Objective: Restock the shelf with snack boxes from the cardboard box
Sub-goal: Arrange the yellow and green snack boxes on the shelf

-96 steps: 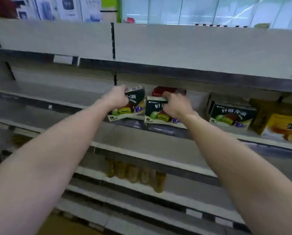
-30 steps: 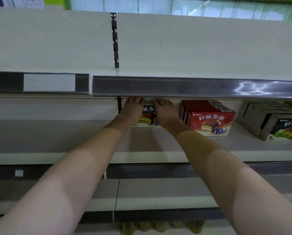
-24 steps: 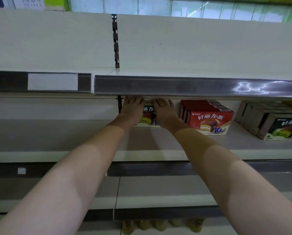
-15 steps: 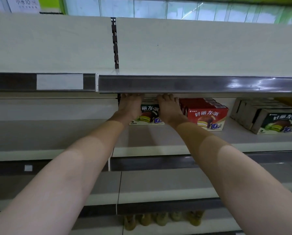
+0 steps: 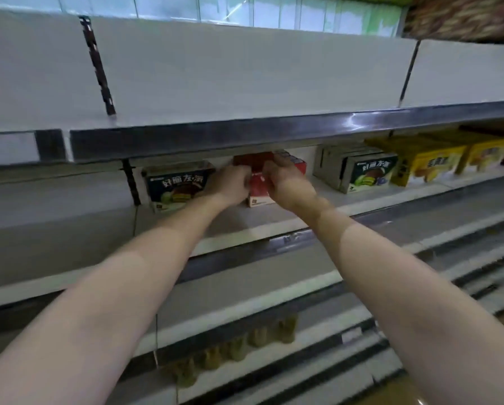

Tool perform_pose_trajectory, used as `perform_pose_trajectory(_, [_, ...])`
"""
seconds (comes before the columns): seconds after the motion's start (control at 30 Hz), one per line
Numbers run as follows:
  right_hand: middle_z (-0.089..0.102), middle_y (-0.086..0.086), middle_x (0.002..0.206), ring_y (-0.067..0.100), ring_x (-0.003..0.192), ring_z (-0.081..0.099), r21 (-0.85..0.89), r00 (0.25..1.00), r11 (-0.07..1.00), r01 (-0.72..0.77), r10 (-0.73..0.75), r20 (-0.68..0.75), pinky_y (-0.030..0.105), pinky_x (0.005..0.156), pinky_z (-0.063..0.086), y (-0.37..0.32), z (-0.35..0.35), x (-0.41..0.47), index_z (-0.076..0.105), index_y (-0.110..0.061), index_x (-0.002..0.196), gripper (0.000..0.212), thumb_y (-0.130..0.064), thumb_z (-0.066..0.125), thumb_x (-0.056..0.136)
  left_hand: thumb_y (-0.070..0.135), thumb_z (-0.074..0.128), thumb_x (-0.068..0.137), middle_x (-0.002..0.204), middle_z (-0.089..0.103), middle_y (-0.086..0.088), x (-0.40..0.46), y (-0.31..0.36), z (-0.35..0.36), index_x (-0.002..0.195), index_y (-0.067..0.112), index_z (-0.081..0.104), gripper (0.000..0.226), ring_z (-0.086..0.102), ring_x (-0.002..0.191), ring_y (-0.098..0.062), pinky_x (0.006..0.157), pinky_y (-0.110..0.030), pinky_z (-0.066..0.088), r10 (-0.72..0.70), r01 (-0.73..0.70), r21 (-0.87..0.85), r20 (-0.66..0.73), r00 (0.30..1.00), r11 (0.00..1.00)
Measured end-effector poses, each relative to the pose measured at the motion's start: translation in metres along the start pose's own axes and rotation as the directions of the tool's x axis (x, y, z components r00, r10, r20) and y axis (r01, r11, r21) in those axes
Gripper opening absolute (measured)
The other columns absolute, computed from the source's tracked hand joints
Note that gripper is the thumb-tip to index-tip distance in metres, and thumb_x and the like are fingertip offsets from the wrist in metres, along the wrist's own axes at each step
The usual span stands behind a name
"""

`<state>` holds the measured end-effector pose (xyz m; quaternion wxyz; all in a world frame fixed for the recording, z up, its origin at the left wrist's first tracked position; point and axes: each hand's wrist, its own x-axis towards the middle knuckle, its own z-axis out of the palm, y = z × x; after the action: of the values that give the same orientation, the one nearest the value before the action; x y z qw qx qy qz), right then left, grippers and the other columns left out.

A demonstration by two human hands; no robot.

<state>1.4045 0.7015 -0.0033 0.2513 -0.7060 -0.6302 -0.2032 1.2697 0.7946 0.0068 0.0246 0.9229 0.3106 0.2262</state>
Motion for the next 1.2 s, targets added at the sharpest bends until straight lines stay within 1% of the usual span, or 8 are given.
perform_pose_trajectory(0.13, [0.061,0.022,0.117,0.044,0.102,0.059,-0.095,0.993,0.988,-0.119,0.119,-0.014,0.041,0.080,0.049,0.045,-0.027,-0.046,0.064,-0.002,0.115,0.029,-0.013,0.053,0.090,0.019,0.058,0.092,0.107,0.067,-0.014,0.005,0.067,0.017,0.108,0.013,0.067,0.020,0.063,0.098,-0.035,0.076,-0.034,0.047,0.050,-0.049,-0.024,0.066,0.997,0.999])
perform_pose_trajectory(0.23, [0.061,0.021,0.105,0.041,0.095,0.058,-0.088,0.981,0.977,-0.192,0.190,-0.027,0.041,0.076,0.045,0.087,-0.051,-0.088,0.064,-0.003,0.110,0.025,-0.009,0.052,0.089,0.016,0.056,0.084,0.089,0.068,-0.008,0.005,0.118,0.034,0.087,0.016,0.065,0.010,0.065,0.084,-0.031,0.072,-0.039,0.054,0.125,-0.118,-0.082,0.089,0.988,0.990])
perform_pose_trajectory(0.43, [0.057,0.017,0.107,0.039,0.097,0.055,-0.092,0.900,0.897,-0.433,0.435,0.006,0.043,0.080,0.049,0.175,-0.116,-0.214,0.058,-0.008,0.103,0.014,-0.011,0.054,0.090,0.011,0.053,0.089,0.084,0.064,-0.015,-0.003,0.272,0.081,0.072,0.017,0.052,0.018,0.063,0.085,-0.033,0.064,-0.033,0.042,0.290,-0.262,-0.156,0.193,0.937,0.952])
perform_pose_trajectory(0.57, [0.058,0.016,0.105,0.037,0.098,0.057,-0.091,0.780,0.778,-0.622,0.626,0.026,0.041,0.082,0.051,0.229,-0.156,-0.322,0.062,-0.008,0.106,0.019,-0.017,0.056,0.091,0.015,0.053,0.090,0.082,0.060,-0.003,-0.025,0.388,0.137,0.078,0.015,0.061,0.015,0.060,0.079,-0.027,0.071,-0.036,0.051,0.420,-0.379,-0.199,0.240,0.875,0.904])
perform_pose_trajectory(0.67, [0.060,0.014,0.106,0.032,0.100,0.058,-0.107,0.668,0.669,-0.735,0.742,0.051,0.040,0.085,0.051,0.263,-0.183,-0.409,0.061,-0.009,0.108,0.019,-0.018,0.055,0.092,0.016,0.055,0.086,0.089,0.068,-0.012,-0.048,0.475,0.183,0.084,0.012,0.067,0.013,0.064,0.084,-0.032,0.079,-0.037,0.053,0.529,-0.456,-0.279,0.307,0.791,0.845])
perform_pose_trajectory(0.8, [0.059,0.011,0.102,0.031,0.096,0.059,-0.137,0.521,0.521,-0.842,0.852,0.038,0.037,0.077,0.050,0.301,-0.213,-0.519,0.060,-0.012,0.104,0.015,-0.020,0.056,0.093,0.019,0.052,0.086,0.086,0.067,-0.007,-0.092,0.571,0.224,0.081,0.015,0.064,0.013,0.064,0.082,-0.028,0.071,-0.033,0.053,0.643,-0.540,-0.356,0.334,0.689,0.763])
perform_pose_trajectory(1.07, [0.056,0.009,0.098,0.033,0.100,0.058,-0.182,0.233,0.223,-0.958,0.972,-0.034,0.037,0.081,0.048,0.329,-0.252,-0.679,0.066,-0.014,0.104,0.016,-0.020,0.056,0.093,0.023,0.052,0.088,0.094,0.068,-0.006,-0.157,0.705,0.301,0.089,0.017,0.064,0.014,0.064,0.088,-0.028,0.075,-0.038,0.055,0.773,-0.599,-0.490,0.372,0.514,0.633])
perform_pose_trajectory(1.2, [0.056,0.002,0.100,0.027,0.099,0.059,-0.167,0.094,0.083,-0.982,0.994,-0.055,0.034,0.080,0.048,0.349,-0.263,-0.735,0.066,-0.019,0.107,0.018,-0.019,0.055,0.093,0.024,0.055,0.088,0.090,0.066,-0.001,-0.185,0.763,0.338,0.085,0.023,0.060,0.007,0.063,0.083,-0.023,0.068,-0.033,0.051,0.821,-0.612,-0.546,0.376,0.431,0.571])
